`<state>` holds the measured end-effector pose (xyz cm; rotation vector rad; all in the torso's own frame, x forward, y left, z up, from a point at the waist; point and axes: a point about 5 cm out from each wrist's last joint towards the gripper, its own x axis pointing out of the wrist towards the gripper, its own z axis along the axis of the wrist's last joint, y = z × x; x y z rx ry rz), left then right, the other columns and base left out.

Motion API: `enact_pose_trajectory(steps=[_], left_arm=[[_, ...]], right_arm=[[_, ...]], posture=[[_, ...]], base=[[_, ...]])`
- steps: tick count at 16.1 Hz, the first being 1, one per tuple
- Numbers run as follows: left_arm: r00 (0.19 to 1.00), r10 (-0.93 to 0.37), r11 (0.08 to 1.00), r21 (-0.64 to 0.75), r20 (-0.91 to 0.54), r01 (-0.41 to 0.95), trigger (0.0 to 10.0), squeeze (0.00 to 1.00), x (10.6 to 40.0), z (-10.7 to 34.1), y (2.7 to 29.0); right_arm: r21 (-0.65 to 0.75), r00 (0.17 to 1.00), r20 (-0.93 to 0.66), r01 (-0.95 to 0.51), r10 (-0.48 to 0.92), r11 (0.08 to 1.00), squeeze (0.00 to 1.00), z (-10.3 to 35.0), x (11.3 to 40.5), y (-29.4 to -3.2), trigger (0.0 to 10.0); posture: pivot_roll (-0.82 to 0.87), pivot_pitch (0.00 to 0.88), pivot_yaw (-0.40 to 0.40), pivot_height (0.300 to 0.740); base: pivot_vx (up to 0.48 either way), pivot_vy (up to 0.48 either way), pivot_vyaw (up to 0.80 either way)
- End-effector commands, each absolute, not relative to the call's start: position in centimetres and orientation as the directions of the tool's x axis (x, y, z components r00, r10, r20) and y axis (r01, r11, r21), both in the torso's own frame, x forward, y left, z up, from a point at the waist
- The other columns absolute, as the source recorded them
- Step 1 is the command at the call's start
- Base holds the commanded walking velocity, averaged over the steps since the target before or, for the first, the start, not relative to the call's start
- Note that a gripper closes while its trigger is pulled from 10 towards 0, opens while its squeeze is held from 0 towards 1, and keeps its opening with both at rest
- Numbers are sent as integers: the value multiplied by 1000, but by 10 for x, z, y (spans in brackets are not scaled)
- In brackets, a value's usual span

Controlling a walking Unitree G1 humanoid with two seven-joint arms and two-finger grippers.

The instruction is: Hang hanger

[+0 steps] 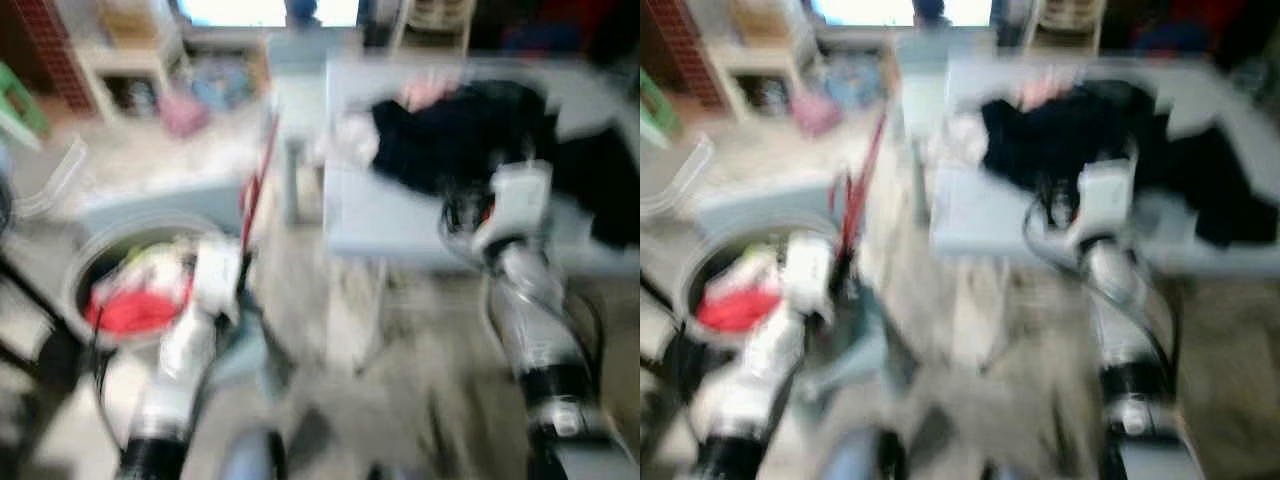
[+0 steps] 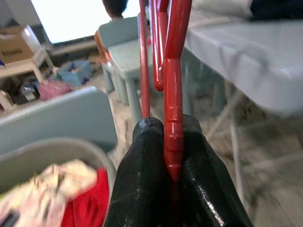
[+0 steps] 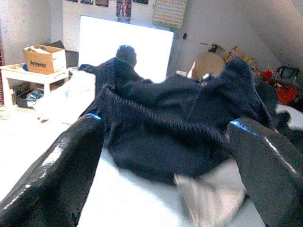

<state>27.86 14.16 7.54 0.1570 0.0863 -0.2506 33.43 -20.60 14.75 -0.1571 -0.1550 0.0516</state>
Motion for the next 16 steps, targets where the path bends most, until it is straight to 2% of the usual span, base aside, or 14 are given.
enact_pose_trajectory(steps=[1,7,10,13,14,16], left_arm=[[962,-263,947,173,-69,271,10000,0,285,86,138],[959,-272,942,181,-79,282,10000,0,284,84,137],[961,-265,946,171,-85,276,10000,0,284,82,138],[958,-266,946,164,-107,280,10000,0,285,80,137],[956,-273,943,167,-107,288,10000,0,284,79,135],[952,-283,939,169,-116,300,10000,0,283,78,134]], right_arm=[[-147,989,144,-20,42,989,0,150,336,-210,10000],[-217,988,66,-123,140,968,0,139,334,-197,10000],[-231,985,79,-132,154,964,0,140,335,-193,10000],[-206,976,85,-178,199,962,0,141,334,-184,10000],[-147,961,59,-258,269,955,0,139,332,-180,10000],[-78,952,80,-291,297,954,0,141,330,-180,10000]], posture=[[-12,0,-7,740],[-11,0,-9,740],[-14,0,-11,740],[-15,0,-11,740],[-15,0,-11,740],[-13,0,-12,740]], base=[[-244,0,0],[0,0,0],[0,0,0],[0,396,0],[0,472,0],[0,472,0]])
